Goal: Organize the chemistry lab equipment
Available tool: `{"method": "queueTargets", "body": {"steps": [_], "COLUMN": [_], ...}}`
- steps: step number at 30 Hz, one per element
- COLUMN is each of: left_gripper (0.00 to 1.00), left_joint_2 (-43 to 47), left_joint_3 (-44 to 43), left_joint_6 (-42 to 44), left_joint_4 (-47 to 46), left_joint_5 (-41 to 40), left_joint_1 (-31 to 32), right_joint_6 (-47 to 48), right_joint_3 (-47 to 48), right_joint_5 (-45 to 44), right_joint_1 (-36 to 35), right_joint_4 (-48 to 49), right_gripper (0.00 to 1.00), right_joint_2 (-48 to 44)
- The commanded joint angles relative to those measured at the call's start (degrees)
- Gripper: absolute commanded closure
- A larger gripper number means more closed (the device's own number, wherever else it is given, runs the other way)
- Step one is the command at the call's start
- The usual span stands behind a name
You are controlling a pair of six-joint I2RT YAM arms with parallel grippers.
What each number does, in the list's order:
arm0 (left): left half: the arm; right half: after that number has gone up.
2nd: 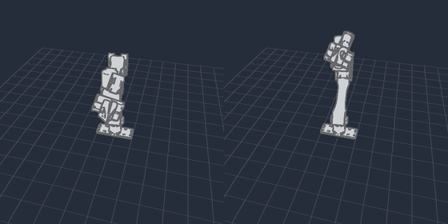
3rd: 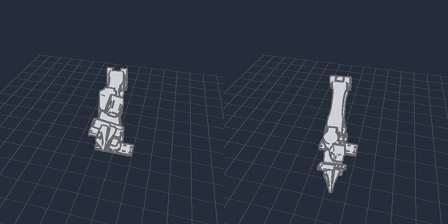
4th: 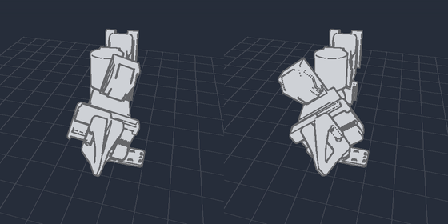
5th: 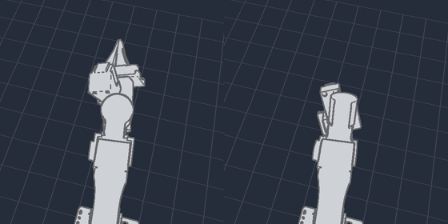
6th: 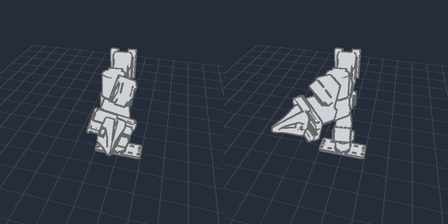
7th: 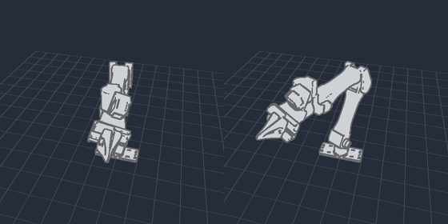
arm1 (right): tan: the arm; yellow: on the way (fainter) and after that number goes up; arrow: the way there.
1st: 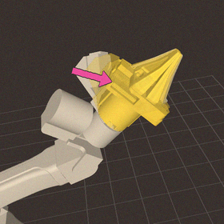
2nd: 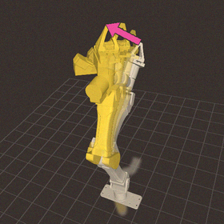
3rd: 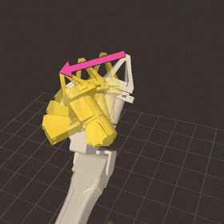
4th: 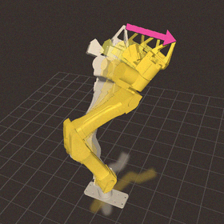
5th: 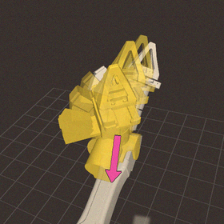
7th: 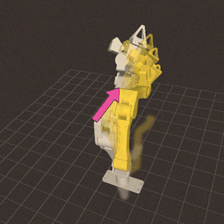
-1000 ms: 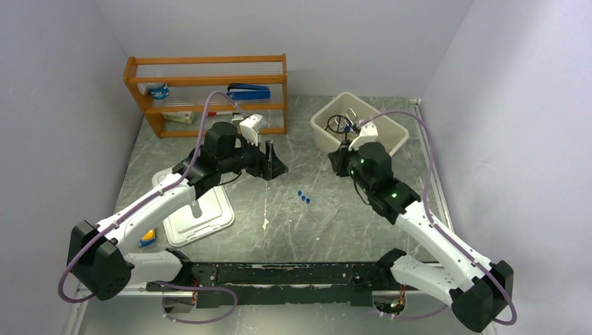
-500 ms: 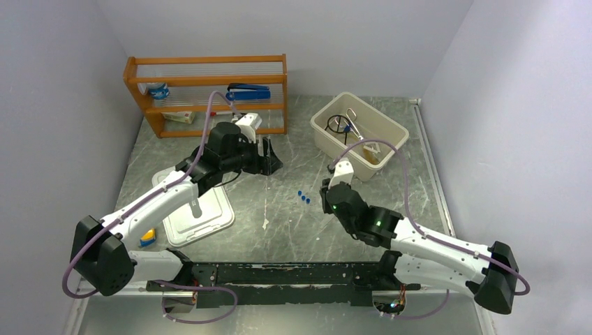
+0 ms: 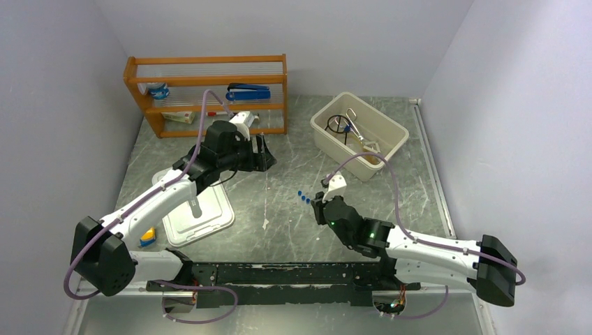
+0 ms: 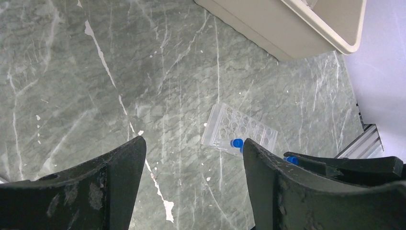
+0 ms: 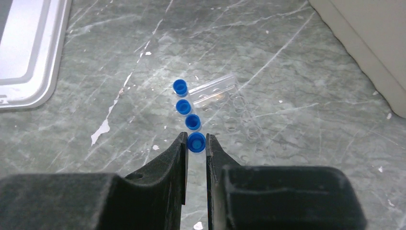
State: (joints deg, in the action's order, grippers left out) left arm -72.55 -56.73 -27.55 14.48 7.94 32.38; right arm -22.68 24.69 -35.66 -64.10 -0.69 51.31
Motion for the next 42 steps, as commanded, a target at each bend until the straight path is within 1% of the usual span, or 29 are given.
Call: {"method": "queueTargets", "body": {"steps": [1, 5, 14, 29, 36, 39, 42], "left_gripper": [0.23, 0.23, 0.23, 0.23, 0.23, 0.23, 0.23], "left_joint_2": [0.31, 0.18, 0.64, 0.67, 0.77, 1.01, 1.19], "left_joint_3": [-1.63, -1.52, -1.06, -0.65, -0.48, -0.4, -0.47], "left_joint_6": [-0.57, -0.66, -0.91, -1.01, -1.1, -0.95, -0.75], "left_joint_4": [0.33, 0.2, 0.44, 0.29, 0.2, 0.2, 0.47], "left_joint_5": [-1.07, -0.86, -1.11, -1.16, -1.09, -1.23, -1.35], "left_joint_1": [-0.55, -0.66, -0.73, -0.88, -0.93, -1.0, -1.14], "right_joint_6": [0.49, 1.27, 0.47, 1.23, 1.41, 1.54, 1.26], "right_joint_3": [-0.88, -1.64, -2.2, -4.48, -4.94, -4.71, -4.2], "right_joint_5": [-3.1, -3.16, -3.76, -5.06, -3.73, -3.0, -1.51], "right_joint_1": [-1.51, -1.66, -1.87, -2.08, -2.07, -2.16, -2.16], "right_joint_4": [5.94, 7.52, 7.29, 9.28, 10.64, 10.3, 8.97], "right_gripper": [0.96, 0.96, 0.96, 0.96, 0.87, 0.79, 0.69], "right_joint_2": [1.23, 1.61, 4.62, 6.59, 8.72, 8.63, 6.73]}}
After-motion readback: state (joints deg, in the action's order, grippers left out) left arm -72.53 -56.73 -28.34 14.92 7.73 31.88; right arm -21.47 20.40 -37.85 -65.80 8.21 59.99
